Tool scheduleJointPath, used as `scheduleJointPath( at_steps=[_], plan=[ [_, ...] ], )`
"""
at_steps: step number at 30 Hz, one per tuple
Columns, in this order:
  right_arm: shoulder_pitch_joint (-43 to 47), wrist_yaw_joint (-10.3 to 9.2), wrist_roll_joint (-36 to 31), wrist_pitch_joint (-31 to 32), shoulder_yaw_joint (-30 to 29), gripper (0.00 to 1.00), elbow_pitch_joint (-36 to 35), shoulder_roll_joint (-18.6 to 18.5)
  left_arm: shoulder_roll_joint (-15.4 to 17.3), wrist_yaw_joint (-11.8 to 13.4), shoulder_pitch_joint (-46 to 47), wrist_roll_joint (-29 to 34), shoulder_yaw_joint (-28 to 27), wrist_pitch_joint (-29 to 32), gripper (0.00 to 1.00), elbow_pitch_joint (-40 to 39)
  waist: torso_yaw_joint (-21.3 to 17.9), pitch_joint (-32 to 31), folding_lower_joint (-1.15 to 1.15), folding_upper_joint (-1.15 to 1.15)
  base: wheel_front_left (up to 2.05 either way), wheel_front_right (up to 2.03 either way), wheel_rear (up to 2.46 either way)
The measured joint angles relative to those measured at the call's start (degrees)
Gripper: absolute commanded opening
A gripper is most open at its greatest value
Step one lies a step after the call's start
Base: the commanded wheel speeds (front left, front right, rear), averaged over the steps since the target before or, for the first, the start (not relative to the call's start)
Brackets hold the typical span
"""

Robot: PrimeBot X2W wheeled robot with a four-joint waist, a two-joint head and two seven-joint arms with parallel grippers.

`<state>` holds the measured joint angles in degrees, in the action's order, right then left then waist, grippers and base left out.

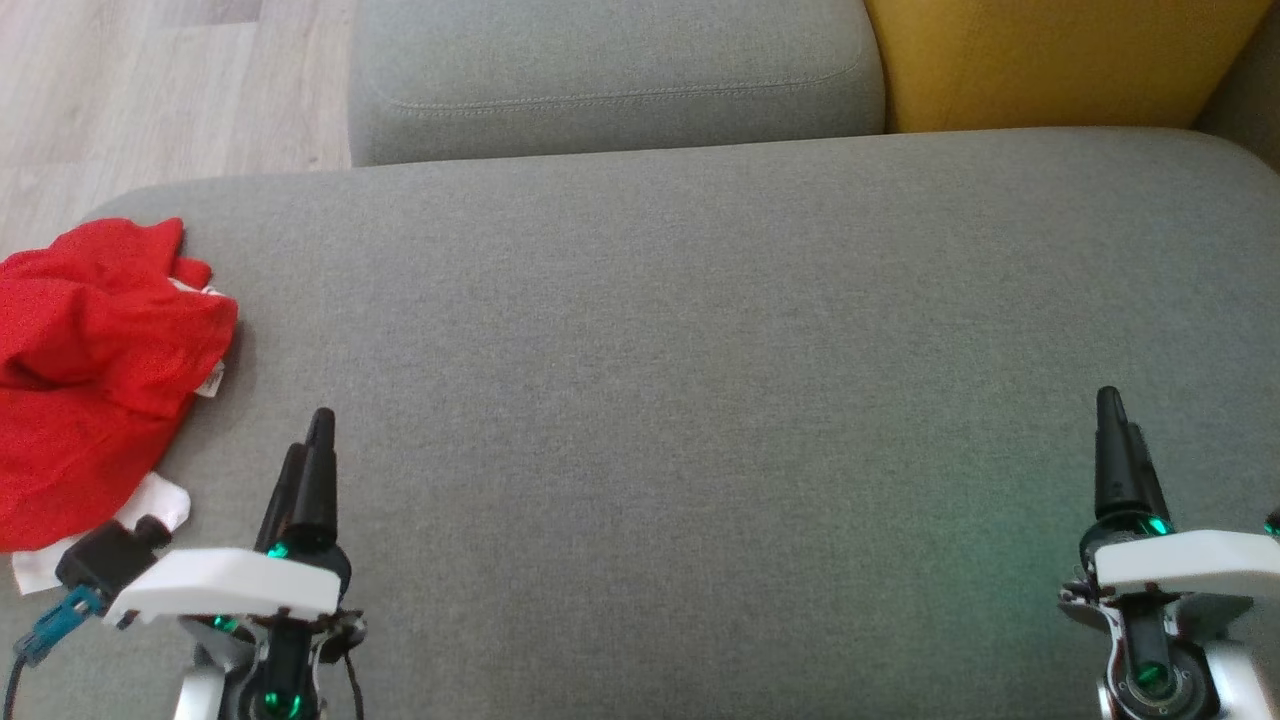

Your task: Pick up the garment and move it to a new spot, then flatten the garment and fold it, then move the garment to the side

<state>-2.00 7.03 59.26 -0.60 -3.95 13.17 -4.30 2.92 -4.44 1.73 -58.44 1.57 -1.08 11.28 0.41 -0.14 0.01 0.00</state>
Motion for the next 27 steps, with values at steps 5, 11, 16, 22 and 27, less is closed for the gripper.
scheduleJointPath(
  at_steps=[5, 11, 16, 22, 27],
  plan=[
    [0.0, 0.00, -4.5, -0.8, 0.3, 1.00, -0.6, 0.0, 0.8, 1.8, 0.0, 4.5, 1.6, -0.6, 1.00, -0.3, 0.0, -0.1, 0.00, 0.00, 0.00, 0.00, 0.00],
    [0.1, 0.00, -9.9, -1.5, 1.1, 1.00, -0.9, 0.0, 2.4, 3.8, 0.0, 9.8, 3.7, -1.8, 1.00, -0.8, 0.0, -0.1, 0.00, 0.00, 0.00, 0.00, 0.00],
    [0.1, 0.00, -15.1, -2.0, 1.6, 1.00, -1.3, -0.2, 3.6, 5.6, 0.0, 14.2, 6.0, -2.6, 1.00, -1.1, 0.0, -0.2, 0.00, 0.00, 0.00, 0.00, 0.00],
    [0.2, 0.00, -20.4, -2.7, 2.1, 1.00, -1.5, -0.2, 4.7, 7.5, 0.1, 18.4, 7.9, -3.6, 1.00, -1.1, -0.1, -0.2, 0.00, 0.00, 0.00, 0.00, 0.00],
    [0.2, 0.00, -25.0, -3.2, 2.4, 1.00, -1.6, -0.3, 5.7, 9.0, 0.2, 21.4, 9.3, -4.5, 1.00, -1.0, 0.0, -0.3, 0.00, 0.00, 0.00, 0.00, 0.00]
  ],
)
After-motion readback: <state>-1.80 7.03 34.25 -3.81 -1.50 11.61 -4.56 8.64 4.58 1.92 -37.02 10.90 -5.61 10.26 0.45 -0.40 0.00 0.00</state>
